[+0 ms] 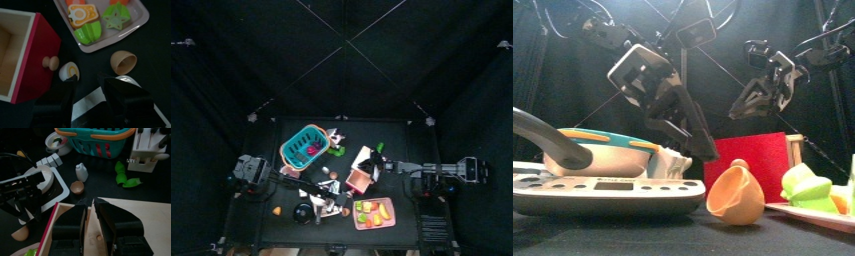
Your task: Grab egg half
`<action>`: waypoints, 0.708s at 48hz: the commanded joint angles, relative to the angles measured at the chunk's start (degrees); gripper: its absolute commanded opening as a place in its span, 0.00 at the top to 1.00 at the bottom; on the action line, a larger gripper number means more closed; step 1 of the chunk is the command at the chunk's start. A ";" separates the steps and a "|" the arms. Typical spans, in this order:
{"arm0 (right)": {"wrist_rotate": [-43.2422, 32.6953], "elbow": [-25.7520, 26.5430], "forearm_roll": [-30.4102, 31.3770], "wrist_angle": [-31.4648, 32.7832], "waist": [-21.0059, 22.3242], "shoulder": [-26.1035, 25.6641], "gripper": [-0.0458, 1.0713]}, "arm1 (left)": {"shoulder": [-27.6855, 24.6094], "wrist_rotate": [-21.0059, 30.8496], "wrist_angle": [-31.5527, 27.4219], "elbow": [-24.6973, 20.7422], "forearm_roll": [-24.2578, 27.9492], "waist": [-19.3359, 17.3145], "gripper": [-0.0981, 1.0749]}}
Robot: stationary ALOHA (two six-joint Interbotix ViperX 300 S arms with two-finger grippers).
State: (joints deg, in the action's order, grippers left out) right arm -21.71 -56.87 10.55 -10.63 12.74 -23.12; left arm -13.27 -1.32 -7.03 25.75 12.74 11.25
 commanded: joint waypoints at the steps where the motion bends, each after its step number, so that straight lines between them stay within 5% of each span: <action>1: -0.09 1.41 0.00 -0.53 -0.18 -0.35 0.41 | -0.18 0.09 -3.08 -3.43 2.55 -0.09 0.24; 34: 0.00 1.67 0.00 -0.53 -0.35 0.44 0.41 | -3.16 0.09 -5.01 -6.33 8.09 -0.44 0.08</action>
State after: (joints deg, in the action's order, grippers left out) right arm -21.71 -56.78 10.55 -10.63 12.48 -22.24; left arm -17.23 -1.32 -12.39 21.09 19.51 11.25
